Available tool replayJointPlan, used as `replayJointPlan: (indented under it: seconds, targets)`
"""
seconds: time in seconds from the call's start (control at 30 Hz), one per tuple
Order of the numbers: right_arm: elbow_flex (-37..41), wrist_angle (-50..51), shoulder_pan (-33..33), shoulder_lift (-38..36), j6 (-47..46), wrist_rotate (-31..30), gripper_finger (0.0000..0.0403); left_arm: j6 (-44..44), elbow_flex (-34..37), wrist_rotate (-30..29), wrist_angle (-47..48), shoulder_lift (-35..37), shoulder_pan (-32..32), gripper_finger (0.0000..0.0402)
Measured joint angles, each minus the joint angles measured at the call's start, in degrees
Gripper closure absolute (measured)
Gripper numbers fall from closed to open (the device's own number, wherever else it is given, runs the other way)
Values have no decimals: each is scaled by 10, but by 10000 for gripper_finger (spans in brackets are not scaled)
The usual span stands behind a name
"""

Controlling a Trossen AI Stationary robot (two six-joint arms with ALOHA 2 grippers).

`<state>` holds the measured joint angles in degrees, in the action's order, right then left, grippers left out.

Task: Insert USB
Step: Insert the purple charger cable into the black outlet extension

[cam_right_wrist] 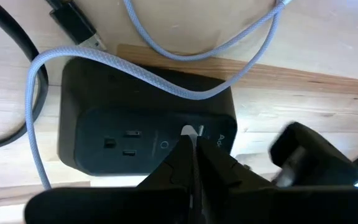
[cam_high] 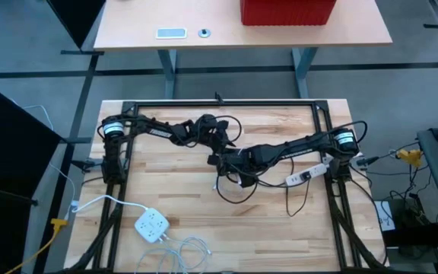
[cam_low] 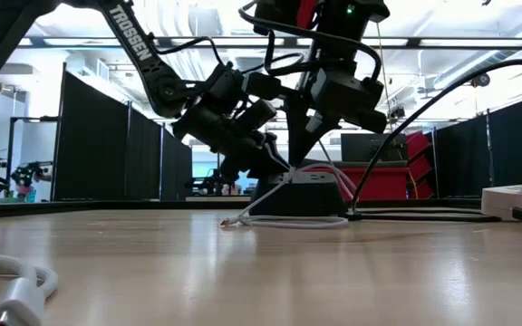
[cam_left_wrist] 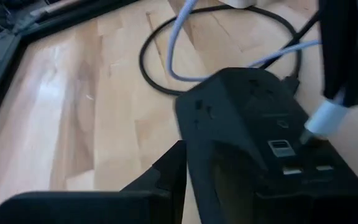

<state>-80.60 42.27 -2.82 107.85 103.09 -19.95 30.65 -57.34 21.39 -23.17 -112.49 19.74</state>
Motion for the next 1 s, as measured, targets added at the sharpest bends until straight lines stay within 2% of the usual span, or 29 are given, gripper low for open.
replayJointPlan:
  seconds: [0.33, 0.6, 1.0]
  targets:
    - [0, -8, 5, 0, -6, 12, 403, -3, -1, -18, -23, -20, -5, 338]
    - [11, -10, 25, -2, -31, 67, 403, -3, 0, -13, -21, -19, -6, 338]
    - [14, -12, 39, -2, -35, 99, 403, -3, 0, -15, -21, -17, -9, 338]
